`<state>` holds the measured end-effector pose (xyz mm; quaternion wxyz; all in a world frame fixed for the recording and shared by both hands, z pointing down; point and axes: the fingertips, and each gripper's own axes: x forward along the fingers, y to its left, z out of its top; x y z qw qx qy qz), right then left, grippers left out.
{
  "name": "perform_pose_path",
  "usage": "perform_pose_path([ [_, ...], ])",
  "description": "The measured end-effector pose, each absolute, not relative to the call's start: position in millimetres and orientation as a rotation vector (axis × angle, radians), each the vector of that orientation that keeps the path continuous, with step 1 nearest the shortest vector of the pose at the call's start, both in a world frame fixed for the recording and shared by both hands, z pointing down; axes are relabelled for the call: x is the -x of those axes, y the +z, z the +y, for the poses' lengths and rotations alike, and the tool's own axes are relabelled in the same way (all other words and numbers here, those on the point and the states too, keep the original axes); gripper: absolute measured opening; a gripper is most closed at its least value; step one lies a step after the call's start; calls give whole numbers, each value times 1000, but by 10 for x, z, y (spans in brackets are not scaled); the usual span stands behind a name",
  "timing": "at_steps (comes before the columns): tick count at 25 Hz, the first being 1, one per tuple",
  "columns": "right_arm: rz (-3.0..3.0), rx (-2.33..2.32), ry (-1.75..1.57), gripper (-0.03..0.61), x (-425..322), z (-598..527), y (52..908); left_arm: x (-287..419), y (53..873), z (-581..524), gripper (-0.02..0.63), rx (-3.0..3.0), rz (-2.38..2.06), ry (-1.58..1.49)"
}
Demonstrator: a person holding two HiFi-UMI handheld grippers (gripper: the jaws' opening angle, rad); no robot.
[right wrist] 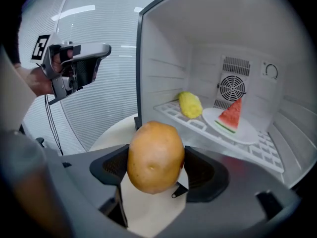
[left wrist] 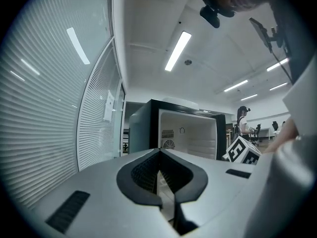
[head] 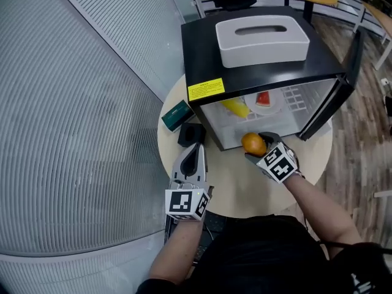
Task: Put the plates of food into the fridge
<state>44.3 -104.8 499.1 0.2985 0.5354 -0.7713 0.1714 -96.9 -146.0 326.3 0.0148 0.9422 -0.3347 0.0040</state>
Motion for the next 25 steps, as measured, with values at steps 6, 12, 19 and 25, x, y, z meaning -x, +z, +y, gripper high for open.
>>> perform_pose_path([
  [6,-2020,-1550,453,348,-796,-1010,4768,632,3187,-1454,5,-2974,-937,5],
  [12,-1988,-1671,466,348,-1169,-959,4616,283,3111,-1391,5,-3029,-816,10],
  [19,-1937,-1786,449,348,-1590,-1004,4440,-42,3002,-1426,5,-3061,-740,-2],
  [25,-1908,-1861,460,348,-1883,-1119,4366,-206,2997,-1498,5,-3076,-708,-1],
])
